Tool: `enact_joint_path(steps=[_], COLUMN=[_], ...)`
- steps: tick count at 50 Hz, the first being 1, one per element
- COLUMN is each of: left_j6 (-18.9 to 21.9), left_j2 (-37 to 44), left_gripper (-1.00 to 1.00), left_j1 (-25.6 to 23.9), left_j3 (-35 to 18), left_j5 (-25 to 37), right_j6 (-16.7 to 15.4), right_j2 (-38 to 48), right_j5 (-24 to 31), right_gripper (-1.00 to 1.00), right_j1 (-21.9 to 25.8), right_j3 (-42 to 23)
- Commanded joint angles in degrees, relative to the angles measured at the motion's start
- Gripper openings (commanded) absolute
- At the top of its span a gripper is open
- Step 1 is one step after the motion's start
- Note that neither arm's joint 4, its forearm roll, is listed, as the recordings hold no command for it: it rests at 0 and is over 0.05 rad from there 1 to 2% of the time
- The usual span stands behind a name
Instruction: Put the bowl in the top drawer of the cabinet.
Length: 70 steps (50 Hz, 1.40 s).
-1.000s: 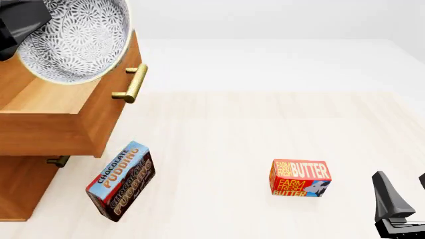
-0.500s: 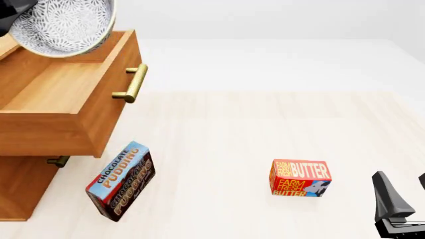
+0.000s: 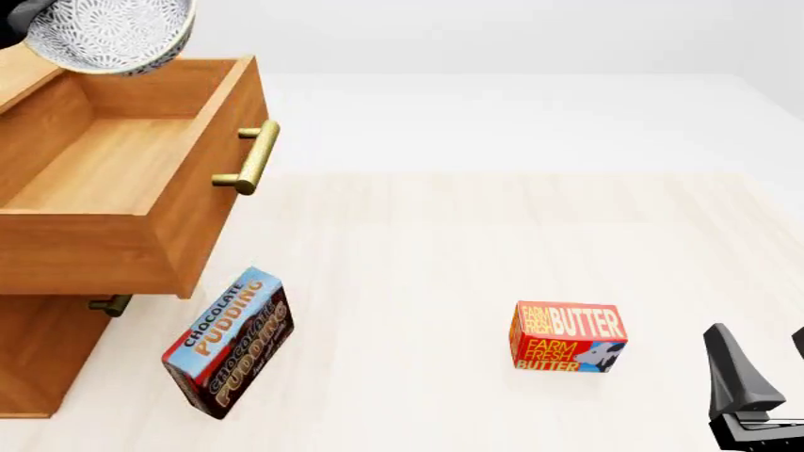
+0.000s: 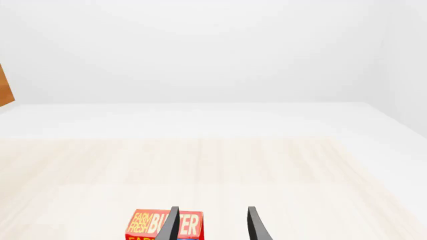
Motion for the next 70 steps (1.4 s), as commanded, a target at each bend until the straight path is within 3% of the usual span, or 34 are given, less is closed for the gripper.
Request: enact_joint_path(steps=[1, 32, 49, 70], left_j6=[-1.4, -8.1, -7.6, -6.0], left_j2=[2.6, 7.5, 9.3, 10.4], left_gripper=[-1.0, -1.0, -1.0, -1.0], left_j1=[3.4, 11.1, 16.9, 18.9], left_j3=[-1.4, -4.9, -5.4, -3.9], left_j5=[-1.2, 1.6, 2.3, 1.4], right_j6=[0.0, 0.0, 0.0, 0.0], right_j2=[0.0, 0.0, 0.0, 0.0], right_j5=[0.0, 0.0, 0.0, 0.0], right_gripper=[1.0, 1.0, 1.0, 1.0], right_j1=[0.0, 0.0, 0.0, 0.0], right_j3=[0.0, 0.0, 0.0, 0.0])
